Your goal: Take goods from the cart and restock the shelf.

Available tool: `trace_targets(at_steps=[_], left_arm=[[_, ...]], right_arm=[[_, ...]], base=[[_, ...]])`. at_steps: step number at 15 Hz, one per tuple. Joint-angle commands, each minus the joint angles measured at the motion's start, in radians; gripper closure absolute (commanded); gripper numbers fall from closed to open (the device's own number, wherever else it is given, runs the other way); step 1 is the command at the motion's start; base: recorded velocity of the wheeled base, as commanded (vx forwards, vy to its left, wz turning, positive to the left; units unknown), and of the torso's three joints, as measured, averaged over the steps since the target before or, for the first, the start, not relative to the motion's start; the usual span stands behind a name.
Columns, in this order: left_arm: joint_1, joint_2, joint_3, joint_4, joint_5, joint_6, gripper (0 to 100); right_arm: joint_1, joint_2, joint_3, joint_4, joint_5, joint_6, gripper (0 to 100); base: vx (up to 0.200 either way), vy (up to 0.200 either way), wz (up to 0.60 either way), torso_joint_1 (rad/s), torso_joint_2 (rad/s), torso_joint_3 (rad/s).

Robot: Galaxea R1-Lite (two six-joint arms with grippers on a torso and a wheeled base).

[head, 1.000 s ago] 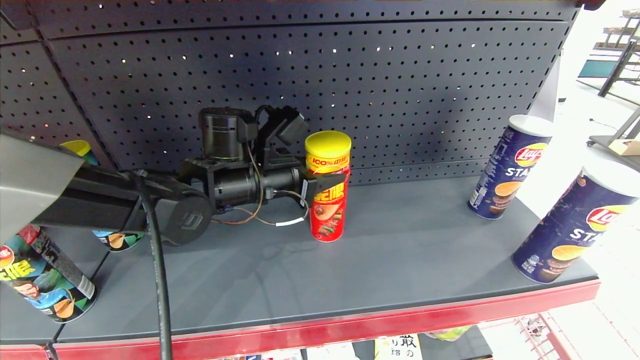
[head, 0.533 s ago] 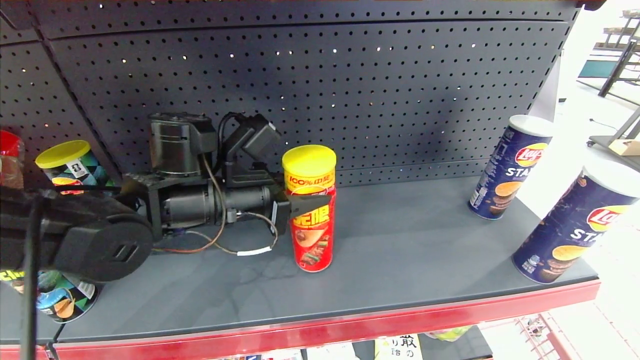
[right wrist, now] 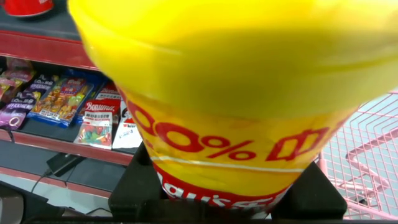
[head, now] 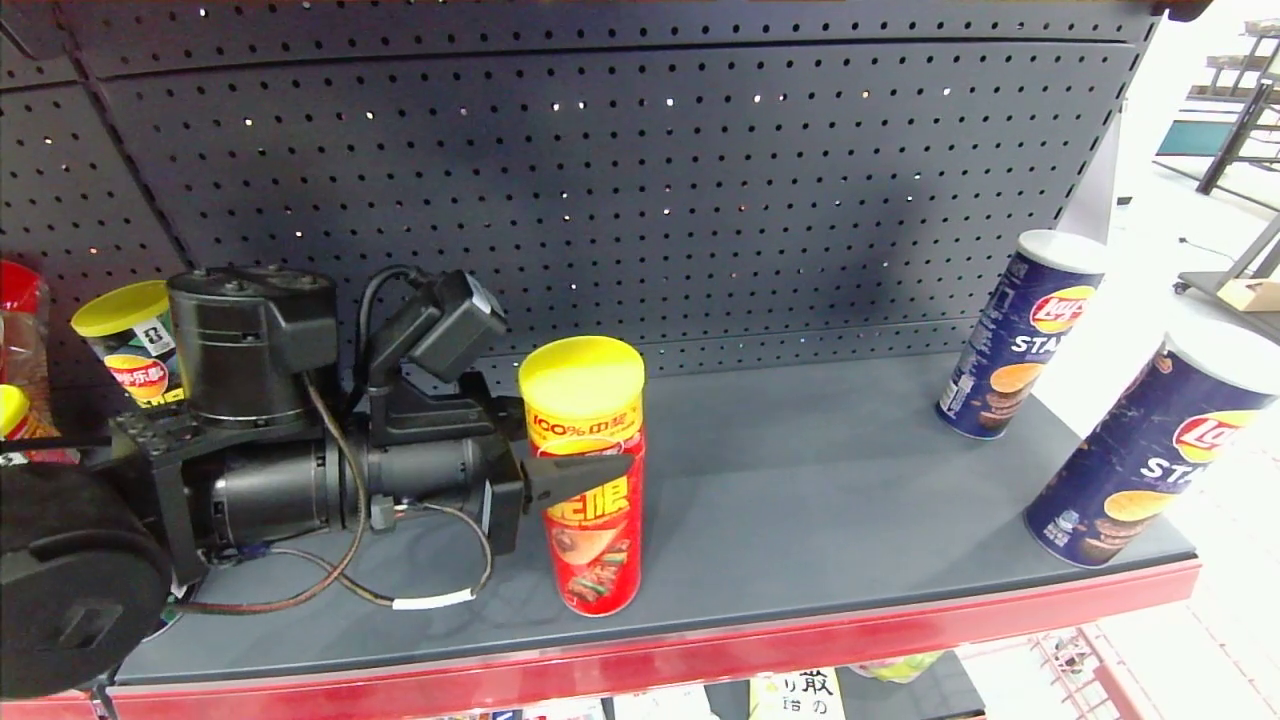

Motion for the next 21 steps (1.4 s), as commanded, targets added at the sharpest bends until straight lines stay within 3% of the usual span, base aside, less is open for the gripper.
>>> trace_targets(at_steps=[1, 7, 10, 21], left_arm=[[-0.003, -0.017, 0.028, -0.001, 0.001, 0.002, 100], [-0.008, -0.004, 0.023, -0.003, 0.002, 0.002, 100], [-0.038, -0.007, 0.023, -0.001, 0.002, -0.007, 100], [-0.038, -0.011, 0.079, -0.055, 0.002, -0.002, 100]], right_arm=[[0.0, 0.002, -0.002, 0.0, 0.001, -0.001, 100], [0.0, 0.002, 0.0, 0.0, 0.001, -0.001, 100], [0.0, 0.002, 0.0, 0.0, 0.001, -0.001, 100], [0.0, 0.002, -0.002, 0.0, 0.001, -0.001, 100]], base=[[0.0, 0.0, 0.0, 0.0, 0.0, 0.0], [0.0, 0.0, 0.0, 0.0, 0.0, 0.0], [0.0, 0.0, 0.0, 0.0, 0.0, 0.0], [0.0, 0.0, 0.0, 0.0, 0.0, 0.0]])
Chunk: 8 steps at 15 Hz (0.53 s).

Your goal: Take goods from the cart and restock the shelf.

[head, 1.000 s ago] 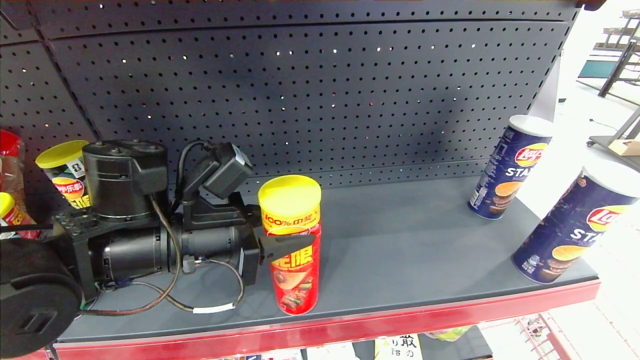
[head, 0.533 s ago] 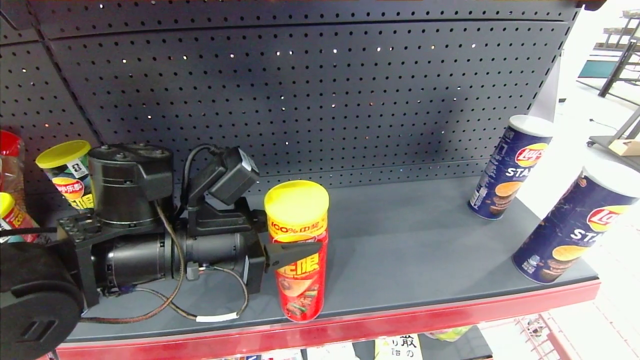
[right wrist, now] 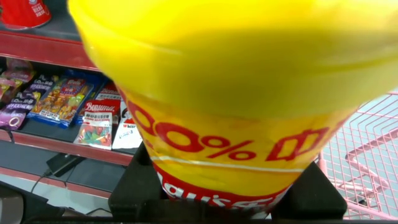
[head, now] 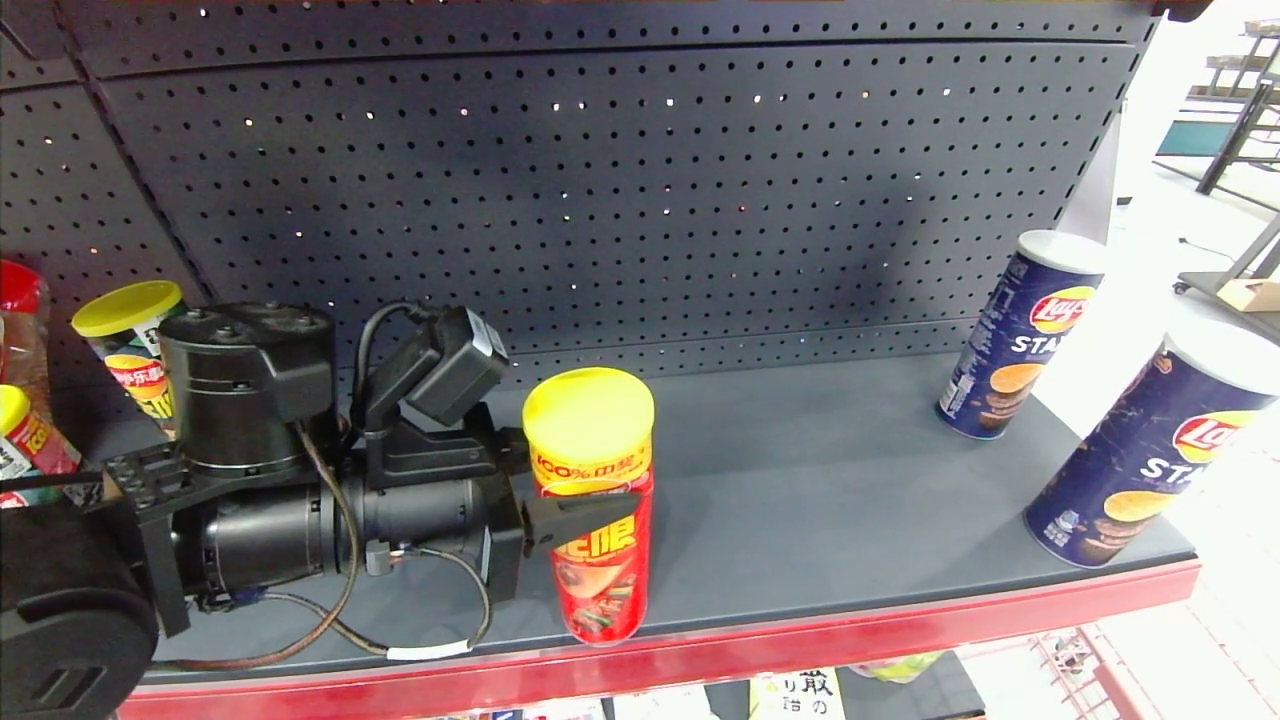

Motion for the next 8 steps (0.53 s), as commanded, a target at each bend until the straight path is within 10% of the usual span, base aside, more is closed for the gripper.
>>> trace_targets(at_steps=[1, 5, 6, 8], left_arm=[[0.0, 0.001, 0.001, 0.003, 0.0, 0.001, 100], [0.0, -0.001, 0.006, 0.001, 0.001, 0.006, 100], [0.0, -0.001, 0.006, 0.0, 0.003, 0.004, 0], [0.0, -0.008, 0.006, 0.001, 0.007, 0.003, 0]], right_arm=[[0.0, 0.002, 0.0, 0.0, 0.001, -0.001, 100], [0.0, 0.002, 0.0, 0.0, 0.001, -0.001, 100], [0.0, 0.002, 0.0, 0.0, 0.001, -0.001, 100], [0.0, 0.002, 0.002, 0.0, 0.001, -0.001, 100]], base=[[0.0, 0.0, 0.0, 0.0, 0.0, 0.0], [0.0, 0.0, 0.0, 0.0, 0.0, 0.0], [0.0, 0.0, 0.0, 0.0, 0.0, 0.0], [0.0, 0.0, 0.0, 0.0, 0.0, 0.0]])
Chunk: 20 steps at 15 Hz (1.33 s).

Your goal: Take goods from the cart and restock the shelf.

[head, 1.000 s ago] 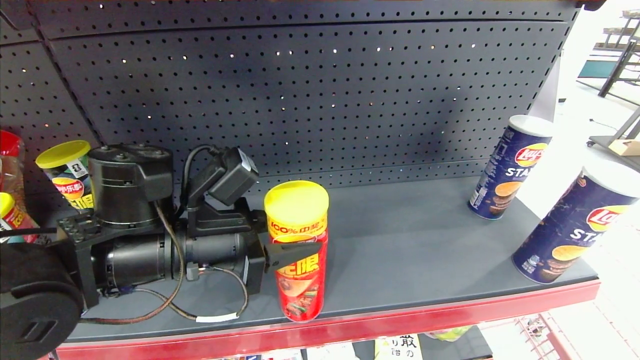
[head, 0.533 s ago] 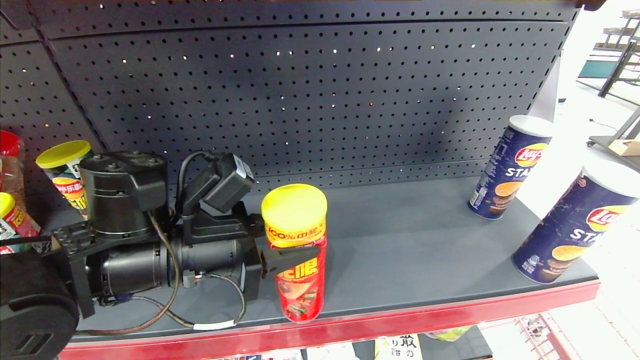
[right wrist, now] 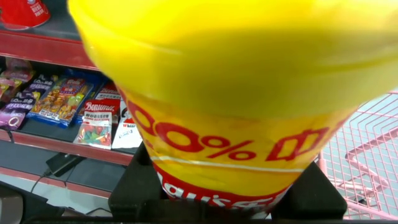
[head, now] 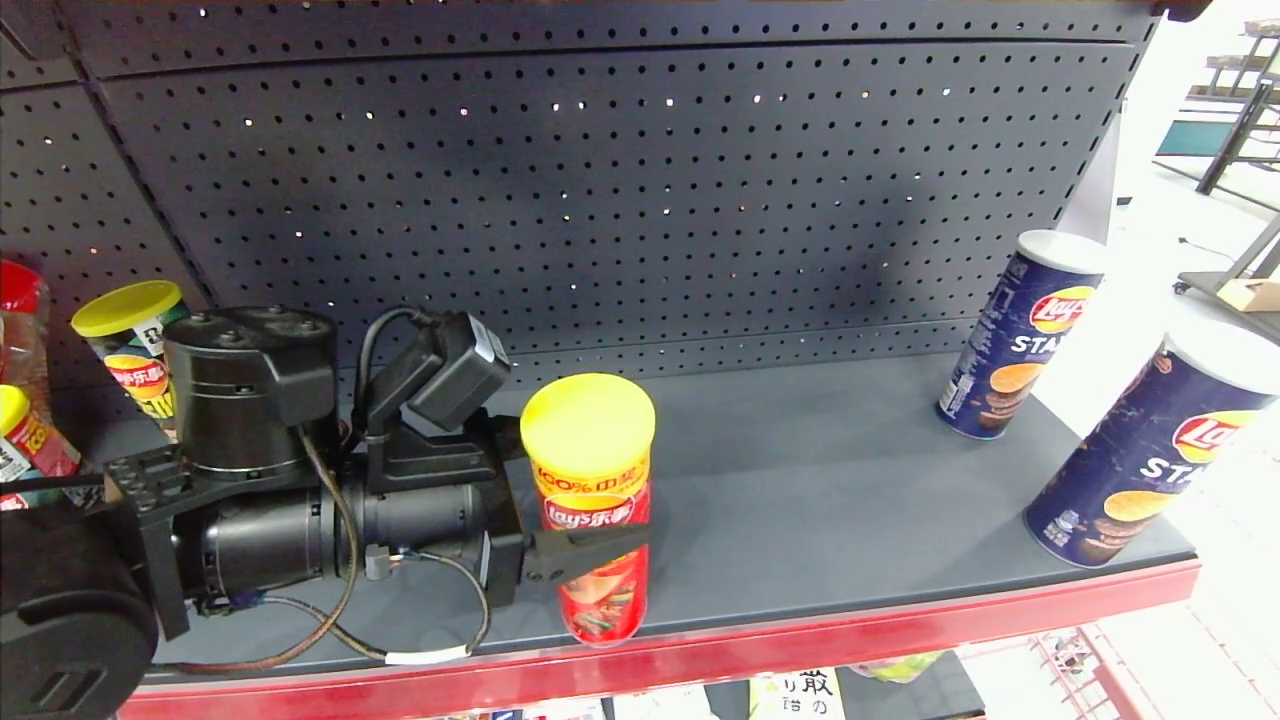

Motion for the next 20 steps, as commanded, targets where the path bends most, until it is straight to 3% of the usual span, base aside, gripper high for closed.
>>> trace_targets(at_steps=[1, 4, 6, 12, 16, 18, 20], left_arm=[[0.0, -0.009, 0.0, -0.003, 0.002, -0.002, 0], [0.001, -0.034, 0.023, -0.003, 0.005, -0.004, 0], [0.012, -0.087, 0.095, -0.003, 0.009, -0.006, 0], [0.142, -0.245, 0.215, -0.003, 0.011, -0.01, 0], [0.21, -0.41, 0.344, -0.002, 0.031, -0.071, 0], [0.242, -0.558, 0.425, 0.006, 0.08, -0.116, 0], [0.242, -0.675, 0.457, 0.034, 0.16, -0.124, 0]], right_arm=[[0.001, 0.002, -0.001, 0.0, 0.0, 0.0, 100], [0.001, 0.002, -0.001, 0.0, 0.0, -0.002, 100], [0.001, 0.002, 0.0, 0.0, 0.0, -0.002, 100], [0.001, 0.002, -0.001, 0.0, 0.002, -0.002, 100], [-0.002, 0.003, -0.001, 0.002, 0.002, -0.002, 100], [-0.002, 0.003, -0.001, 0.0, 0.002, -0.002, 100], [-0.004, 0.003, -0.001, 0.0, 0.002, -0.002, 100]], base=[[0.0, 0.0, 0.0, 0.0, 0.0, 0.0], [0.0, 0.0, 0.0, 0.0, 0.0, 0.0], [0.0, 0.0, 0.0, 0.0, 0.0, 0.0], [0.0, 0.0, 0.0, 0.0, 0.0, 0.0], [0.0, 0.0, 0.0, 0.0, 0.0, 0.0], [0.0, 0.0, 0.0, 0.0, 0.0, 0.0], [0.0, 0.0, 0.0, 0.0, 0.0, 0.0]])
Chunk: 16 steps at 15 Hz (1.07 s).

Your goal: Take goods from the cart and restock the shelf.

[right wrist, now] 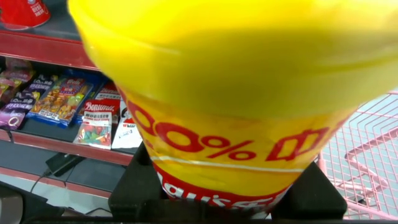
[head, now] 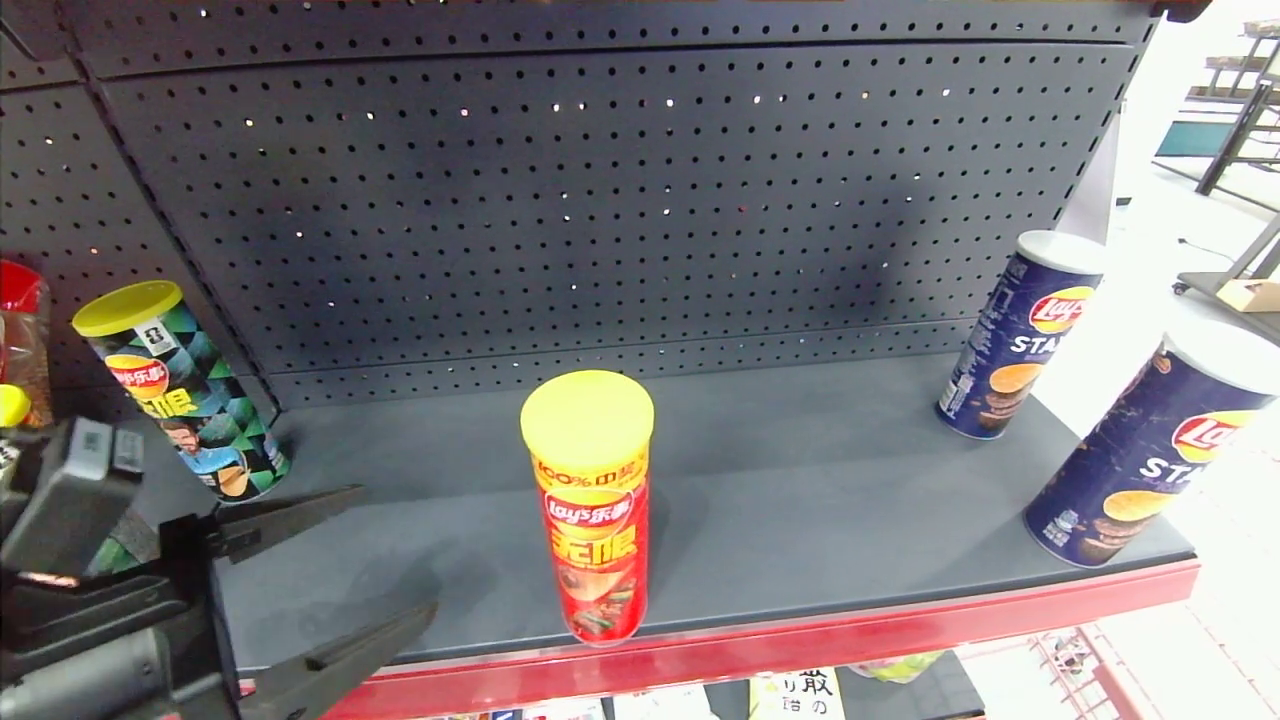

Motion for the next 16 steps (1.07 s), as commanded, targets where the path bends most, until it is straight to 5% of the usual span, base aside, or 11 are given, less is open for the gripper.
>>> trace_targets(at_steps=[1, 3, 4, 6, 7, 10, 13, 16], left_arm=[[0.018, -0.21, 0.061, 0.044, 0.086, -0.016, 0], [0.018, -0.33, 0.052, 0.168, 0.221, -0.02, 0], [0.018, -0.446, 0.031, 0.311, 0.334, -0.023, 0], [0.018, -0.546, -0.005, 0.45, 0.383, -0.025, 0], [0.018, -0.636, -0.041, 0.61, 0.391, -0.025, 0], [0.018, -0.771, -0.034, 0.78, 0.399, -0.023, 0], [0.018, -0.805, -0.034, 0.814, 0.413, -0.019, 0], [0.018, -0.813, -0.032, 0.819, 0.431, -0.019, 0]], right_arm=[[-0.006, 0.004, 0.0, 0.001, 0.0, 0.0, 100], [-0.026, 0.012, 0.0, 0.001, 0.0, -0.005, 100], [-0.089, 0.016, -0.001, 0.003, 0.0, -0.011, 100], [-0.124, 0.04, -0.06, 0.001, 0.016, -0.013, 100], [-0.109, 0.17, -0.202, 0.007, 0.069, -0.011, 100], [-0.043, 0.477, -0.431, -0.002, 0.221, -0.026, 100], [0.13, 0.727, -0.586, -0.06, 0.226, -0.037, 100], [0.258, 1.047, -0.624, -0.335, 0.204, -0.04, 100]], base=[[0.0, 0.0, 0.0, 0.0, 0.0, 0.0], [0.0, 0.0, 0.0, 0.0, 0.0, 0.0], [0.0, 0.0, 0.0, 0.0, 0.0, 0.0], [0.0, 0.0, 0.0, 0.0, 0.0, 0.0], [0.0, 0.0, 0.0, 0.0, 0.0, 0.0], [0.0, 0.0, 0.0, 0.0, 0.0, 0.0], [0.0, 0.0, 0.0, 0.0, 0.0, 0.0], [0.0, 0.0, 0.0, 0.0, 0.0, 0.0]])
